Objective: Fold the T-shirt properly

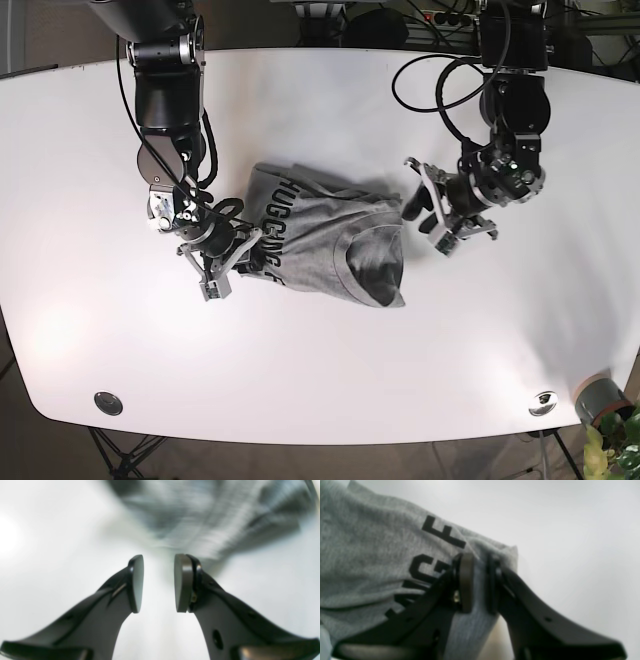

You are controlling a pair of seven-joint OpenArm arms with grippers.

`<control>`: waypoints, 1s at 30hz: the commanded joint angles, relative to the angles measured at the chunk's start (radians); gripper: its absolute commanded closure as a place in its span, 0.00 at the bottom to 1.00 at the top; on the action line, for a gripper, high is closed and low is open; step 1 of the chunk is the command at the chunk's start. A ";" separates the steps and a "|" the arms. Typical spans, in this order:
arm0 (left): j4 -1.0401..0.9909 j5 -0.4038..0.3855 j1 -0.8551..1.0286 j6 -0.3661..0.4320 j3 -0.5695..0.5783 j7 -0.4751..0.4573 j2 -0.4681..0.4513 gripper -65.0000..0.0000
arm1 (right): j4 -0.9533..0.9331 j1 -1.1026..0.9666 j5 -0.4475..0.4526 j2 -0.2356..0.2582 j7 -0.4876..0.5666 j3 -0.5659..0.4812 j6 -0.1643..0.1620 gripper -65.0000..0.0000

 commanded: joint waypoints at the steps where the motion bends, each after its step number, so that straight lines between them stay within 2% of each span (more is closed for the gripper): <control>1: 0.053 -0.039 -0.009 -0.003 -0.036 -0.017 -0.003 0.71 | 0.078 0.027 0.007 0.003 -0.022 0.003 -0.001 0.85; 10: -0.006 -0.044 -0.001 -0.003 -0.031 -0.017 0.001 0.71 | 0.107 0.074 -0.004 0.009 -0.039 0.003 -0.004 0.85; 15: -0.053 -0.044 -0.004 -0.003 0.038 -0.020 0.001 0.71 | 0.101 0.093 -0.005 0.045 -0.036 -0.002 -0.007 0.85; 18: -0.076 -0.044 -0.009 0.050 0.071 -0.020 0.002 0.71 | 0.038 0.103 -0.027 0.046 -0.020 -0.002 -0.001 0.85; 22: -0.108 -0.044 -0.029 0.102 0.114 -0.056 0.027 0.71 | -0.063 0.122 -0.093 0.043 0.075 -0.002 0.000 0.85; 27: -0.171 -0.042 -0.047 0.171 0.119 -0.097 0.034 0.71 | -0.125 0.117 -0.096 0.042 0.095 -0.002 0.002 0.86; 30: -0.223 -0.044 -0.102 0.188 0.124 -0.109 0.034 0.71 | -0.105 0.087 -0.096 0.039 0.095 -0.002 0.031 0.86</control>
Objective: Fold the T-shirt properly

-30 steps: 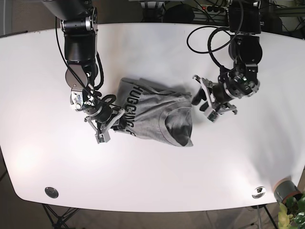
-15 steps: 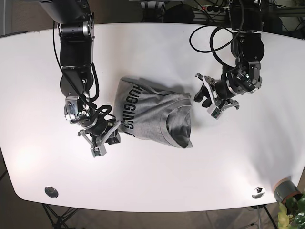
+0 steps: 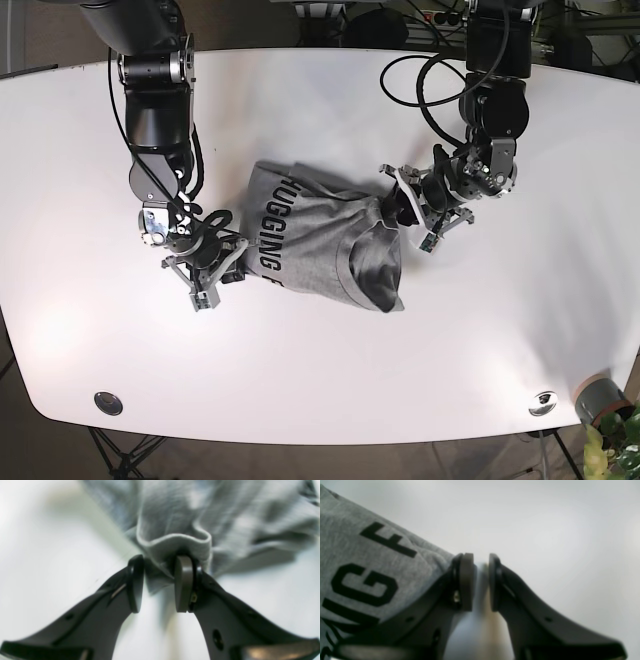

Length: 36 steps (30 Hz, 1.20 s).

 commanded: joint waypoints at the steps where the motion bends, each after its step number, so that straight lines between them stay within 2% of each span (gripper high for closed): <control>1: -0.015 -0.009 -0.051 0.005 -0.004 -0.026 -0.010 0.71 | 0.050 -0.001 0.006 0.002 0.013 0.002 0.033 0.86; 3: -0.024 -0.009 -0.067 0.005 -0.004 -0.026 -0.012 0.71 | 0.088 -0.035 0.006 0.002 0.013 0.002 0.043 0.86; 8: -0.041 -0.005 -0.116 0.012 -0.004 -0.029 -0.015 0.71 | 0.139 -0.090 0.006 0.005 0.010 0.002 0.045 0.86; 17: -0.161 0.081 -0.235 0.008 -0.004 -0.031 -0.004 0.71 | 0.301 -0.245 0.006 -0.003 -0.017 0.000 0.045 0.86; 24: -0.167 0.083 -0.294 0.012 -0.004 -0.061 -0.004 0.71 | 0.475 -0.375 0.004 -0.049 -0.066 -0.001 0.045 0.86; 30: -0.161 0.080 -0.340 0.013 -0.007 -0.077 -0.004 0.70 | 0.588 -0.452 0.002 -0.058 -0.119 -0.138 0.043 0.86; 33: -0.150 0.078 -0.351 0.010 -0.009 -0.075 -0.007 0.70 | 0.628 -0.473 0.006 -0.064 -0.120 -0.153 0.036 0.86; 36: -0.056 0.078 -0.337 0.010 -0.012 -0.073 -0.012 0.70 | 0.662 -0.483 0.006 -0.064 -0.122 -0.152 0.036 0.86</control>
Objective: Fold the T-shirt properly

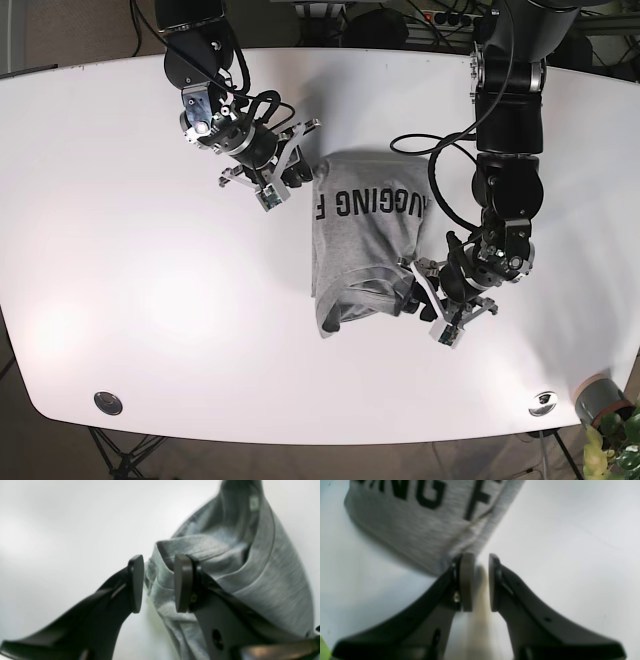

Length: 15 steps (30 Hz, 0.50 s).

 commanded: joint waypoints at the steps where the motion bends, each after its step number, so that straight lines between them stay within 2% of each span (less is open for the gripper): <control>1: 0.117 -0.014 -0.007 -0.004 -0.005 -0.026 -0.008 0.70 | 0.059 0.020 0.006 0.008 0.022 0.011 -0.005 0.86; 6: 0.296 -0.014 0.127 -0.006 0.002 -0.026 -0.031 0.70 | 0.091 0.066 0.006 0.013 0.014 0.011 -0.006 0.85; 10: 0.408 -0.014 0.248 -0.006 -0.005 -0.026 -0.033 0.71 | 0.095 0.163 0.006 0.010 -0.088 0.011 -0.005 0.85; 15: 0.479 -0.014 0.359 -0.006 -0.009 -0.026 -0.035 0.71 | 0.091 0.261 0.007 -0.004 -0.121 0.006 -0.005 0.85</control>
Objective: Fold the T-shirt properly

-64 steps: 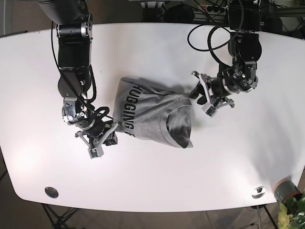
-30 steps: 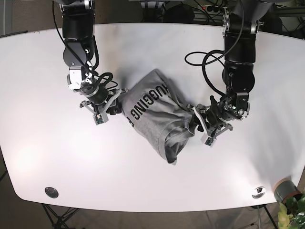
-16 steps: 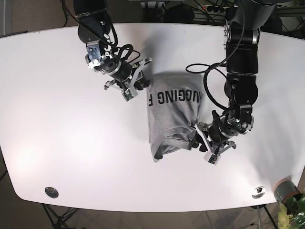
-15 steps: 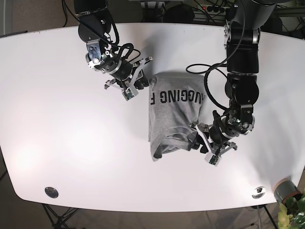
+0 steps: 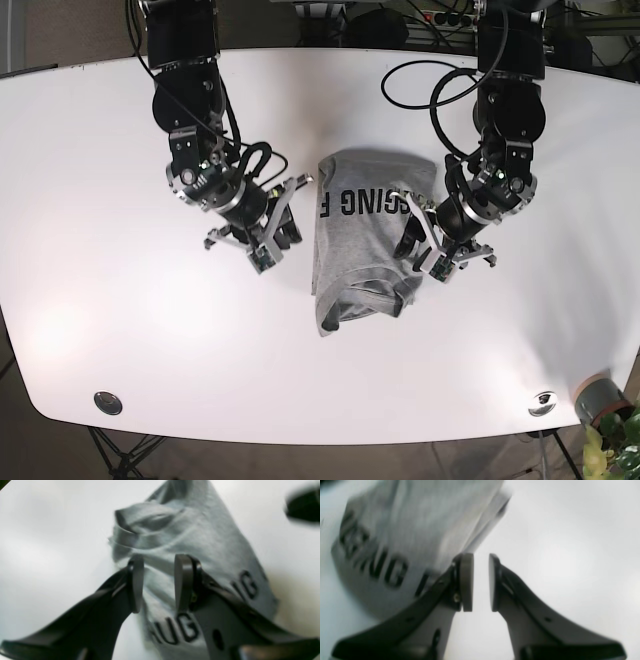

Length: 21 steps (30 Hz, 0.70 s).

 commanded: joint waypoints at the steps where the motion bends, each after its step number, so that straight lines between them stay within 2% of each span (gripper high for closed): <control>1: 0.043 -0.014 0.021 0.001 -0.019 -0.026 -0.006 0.71 | 0.017 0.066 0.008 -0.027 0.011 -0.001 0.001 0.85; 6: 0.042 -0.014 0.081 0.001 -0.100 -0.026 0.004 0.71 | -0.069 0.172 0.008 -0.073 -0.020 -0.001 0.006 0.85; 11: 0.042 -0.014 0.112 0.001 -0.108 -0.026 0.011 0.71 | -0.146 0.238 0.005 -0.116 -0.020 -0.001 0.006 0.85; 16: 0.040 -0.014 0.119 0.001 -0.108 -0.026 0.016 0.71 | -0.314 0.314 0.002 -0.154 -0.012 -0.001 0.006 0.85; 21: 0.033 -0.016 0.150 0.001 -0.108 -0.029 0.016 0.71 | -0.482 0.333 0.000 -0.151 0.118 -0.041 0.003 0.85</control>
